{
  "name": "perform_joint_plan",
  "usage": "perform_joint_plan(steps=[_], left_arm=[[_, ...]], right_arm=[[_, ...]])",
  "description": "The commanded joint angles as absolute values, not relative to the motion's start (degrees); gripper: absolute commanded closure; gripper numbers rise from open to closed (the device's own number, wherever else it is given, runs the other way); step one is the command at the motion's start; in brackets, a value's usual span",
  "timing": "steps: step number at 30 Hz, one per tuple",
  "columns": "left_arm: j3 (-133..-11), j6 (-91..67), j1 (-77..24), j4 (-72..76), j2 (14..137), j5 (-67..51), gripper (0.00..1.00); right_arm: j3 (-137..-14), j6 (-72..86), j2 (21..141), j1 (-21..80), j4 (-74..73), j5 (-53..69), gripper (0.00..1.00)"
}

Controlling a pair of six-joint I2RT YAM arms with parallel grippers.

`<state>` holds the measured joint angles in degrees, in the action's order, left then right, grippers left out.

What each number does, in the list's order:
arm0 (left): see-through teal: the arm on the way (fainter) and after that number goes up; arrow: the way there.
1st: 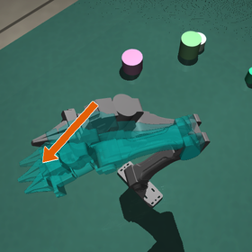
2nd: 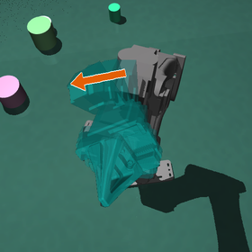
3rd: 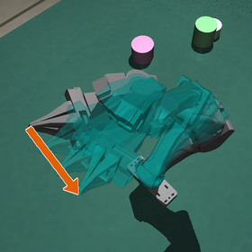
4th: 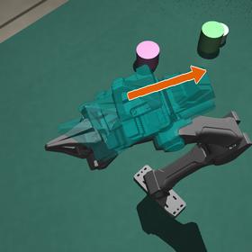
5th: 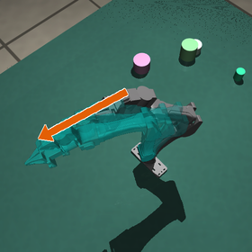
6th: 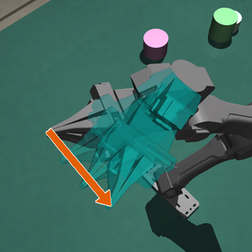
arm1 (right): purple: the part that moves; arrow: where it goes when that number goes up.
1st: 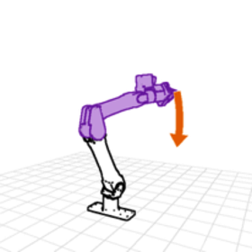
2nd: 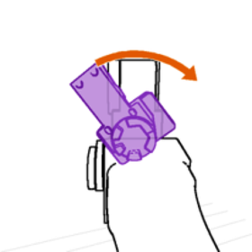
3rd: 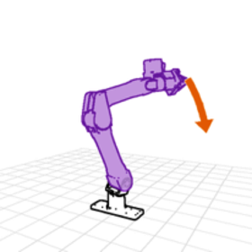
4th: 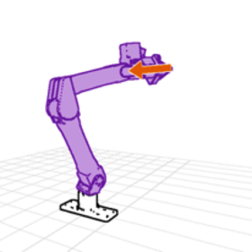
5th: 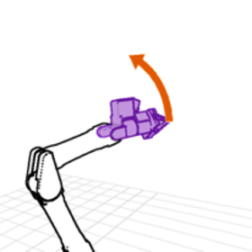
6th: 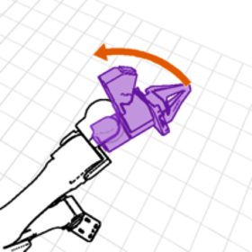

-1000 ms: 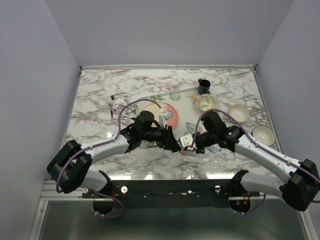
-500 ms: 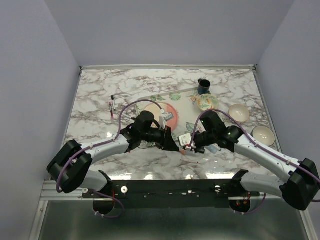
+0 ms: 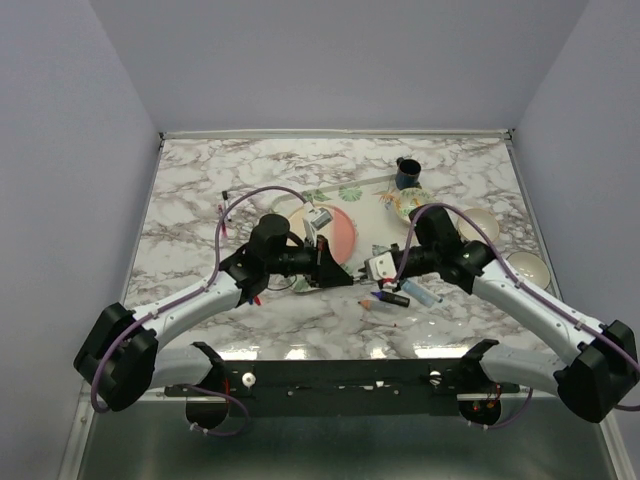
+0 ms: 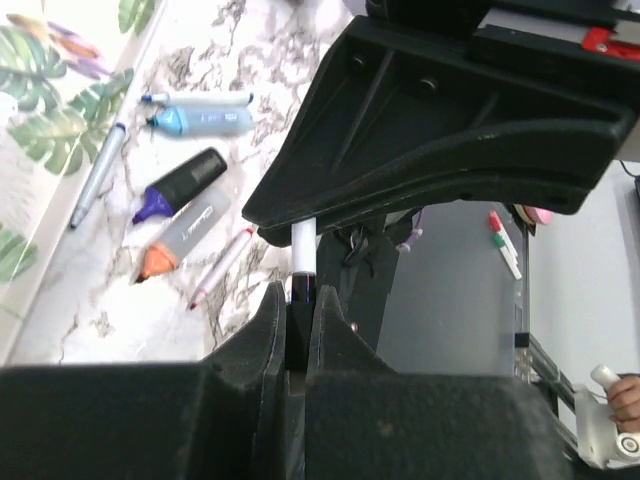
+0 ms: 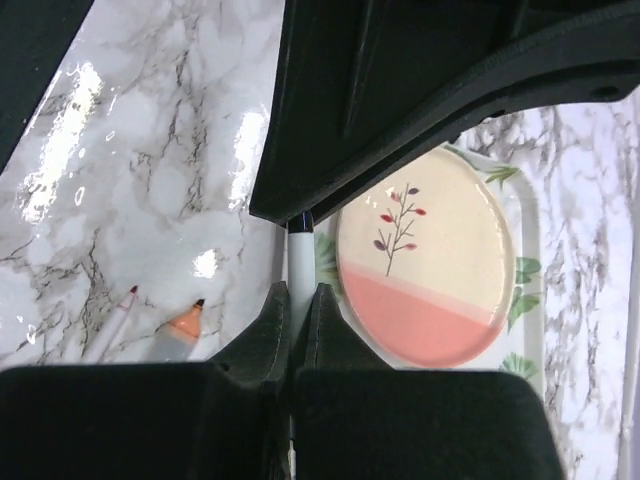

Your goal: Open the pen caps

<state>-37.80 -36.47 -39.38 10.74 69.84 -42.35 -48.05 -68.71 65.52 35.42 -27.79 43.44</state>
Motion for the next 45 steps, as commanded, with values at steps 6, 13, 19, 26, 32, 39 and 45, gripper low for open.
perform_joint_plan(steps=[6, 13, 19, 26, 32, 39, 45], left_arm=[[-35.9, -35.6, -36.7, -2.0, 67.1, -43.5, 1.00], [-37.8, -35.8, -34.8, -12.6, 63.5, -20.9, 1.00], [-33.5, -39.5, -31.8, -17.6, 53.7, 4.8, 1.00], [-30.3, -40.6, -31.3, -16.9, 52.3, 13.9, 1.00], [-29.6, -40.9, -31.0, -15.5, 56.2, 16.5, 1.00], [-29.4, -40.3, -30.1, -14.3, 58.9, 17.6, 0.99], [-30.5, -39.9, -28.2, -12.7, 64.0, 17.5, 0.96]], right_arm=[[-44.6, -71.9, 61.9, 18.5, -41.3, 31.1, 0.99], [-43.9, -69.7, 64.2, 14.5, -42.8, 28.0, 0.99], [-43.9, -65.0, 69.4, 9.2, -44.6, 25.9, 0.89], [-44.9, -61.9, 77.3, 3.8, -46.3, 24.2, 0.84], [-45.4, -60.7, 81.4, 2.6, -46.8, 24.1, 0.79], [-45.4, -61.3, 83.5, 2.6, -47.1, 24.3, 0.63], [-45.4, -60.9, 82.2, 2.6, -46.7, 24.2, 0.51]])
